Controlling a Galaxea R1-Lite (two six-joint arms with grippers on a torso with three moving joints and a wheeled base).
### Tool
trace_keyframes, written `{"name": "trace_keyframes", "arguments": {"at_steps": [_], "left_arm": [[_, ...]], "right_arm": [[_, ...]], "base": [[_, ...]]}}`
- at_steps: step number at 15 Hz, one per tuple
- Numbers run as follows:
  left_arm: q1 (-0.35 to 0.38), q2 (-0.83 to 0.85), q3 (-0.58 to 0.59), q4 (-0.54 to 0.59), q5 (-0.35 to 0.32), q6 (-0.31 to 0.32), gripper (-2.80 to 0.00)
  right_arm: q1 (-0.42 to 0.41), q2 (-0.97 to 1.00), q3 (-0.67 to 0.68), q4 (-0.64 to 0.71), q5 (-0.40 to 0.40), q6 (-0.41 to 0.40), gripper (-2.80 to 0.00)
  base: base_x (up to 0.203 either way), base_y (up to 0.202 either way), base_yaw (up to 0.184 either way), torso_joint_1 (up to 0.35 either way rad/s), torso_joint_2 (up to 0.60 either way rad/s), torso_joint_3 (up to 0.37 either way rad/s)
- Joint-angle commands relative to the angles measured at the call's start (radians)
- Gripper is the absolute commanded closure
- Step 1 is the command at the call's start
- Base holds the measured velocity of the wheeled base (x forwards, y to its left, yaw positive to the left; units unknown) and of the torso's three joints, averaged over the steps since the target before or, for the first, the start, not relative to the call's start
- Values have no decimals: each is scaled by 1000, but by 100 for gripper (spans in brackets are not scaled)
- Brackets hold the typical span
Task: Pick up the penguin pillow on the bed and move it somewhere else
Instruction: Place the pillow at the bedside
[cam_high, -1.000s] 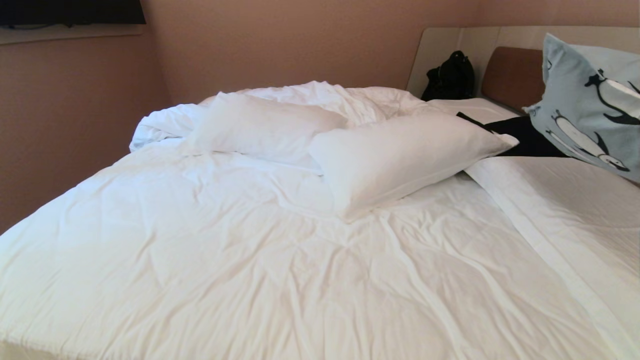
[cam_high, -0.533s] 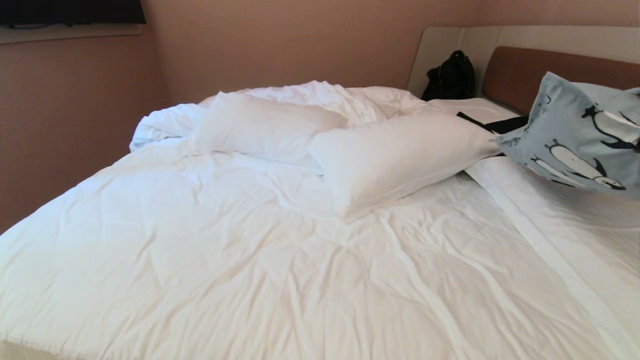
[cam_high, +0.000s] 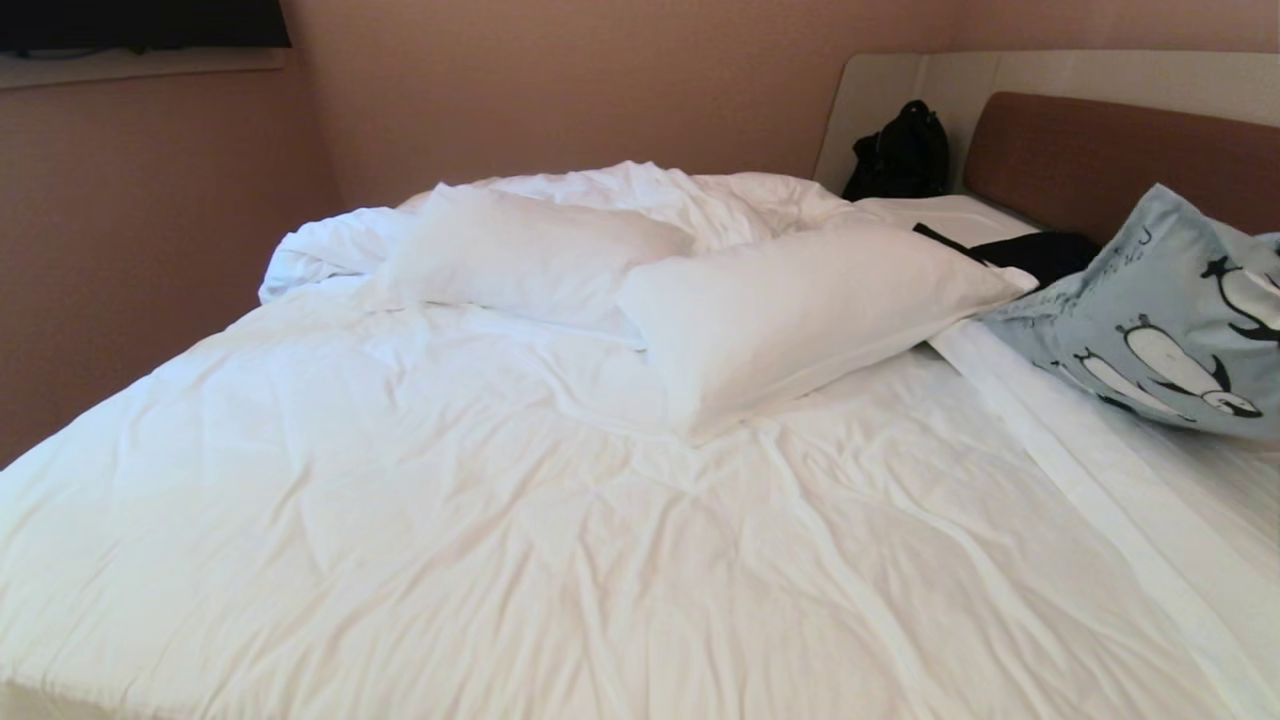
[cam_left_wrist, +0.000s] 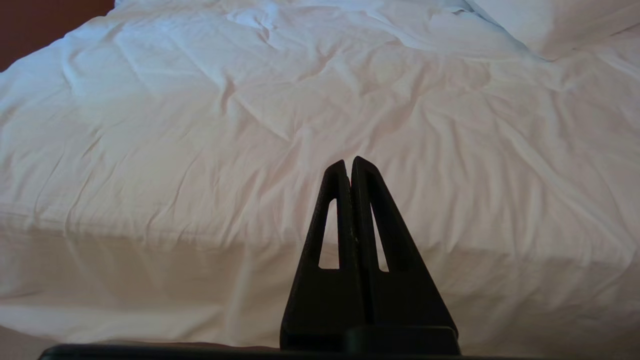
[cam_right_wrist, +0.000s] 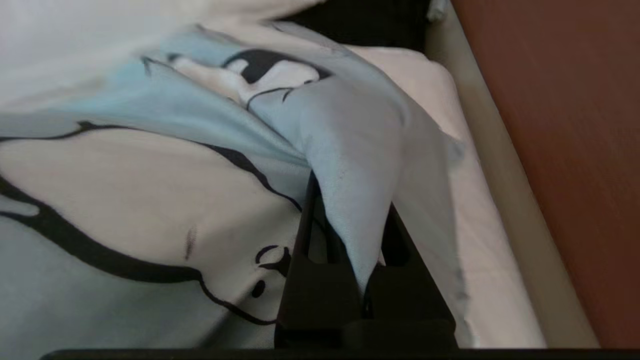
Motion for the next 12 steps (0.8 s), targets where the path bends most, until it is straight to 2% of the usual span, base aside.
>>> {"name": "trace_keyframes", "arguments": {"at_steps": [1,7,10,12], "left_arm": [[0,0,0,0,0,0,0],[0,0,0,0,0,0,0],[0,0,0,0,0,0,0],[0,0,0,0,0,0,0]], "right_arm": [[-33,46,-5,-46,1,-63,0],[-132,44,-5,-196,1,-49,0],[-132,3,-5,-260,-7,37,0],[-132,-27,-5,-281,-8,53,0]], "base": [[0,0,0,0,0,0],[0,0,0,0,0,0],[0,0,0,0,0,0],[0,0,0,0,0,0]]}}
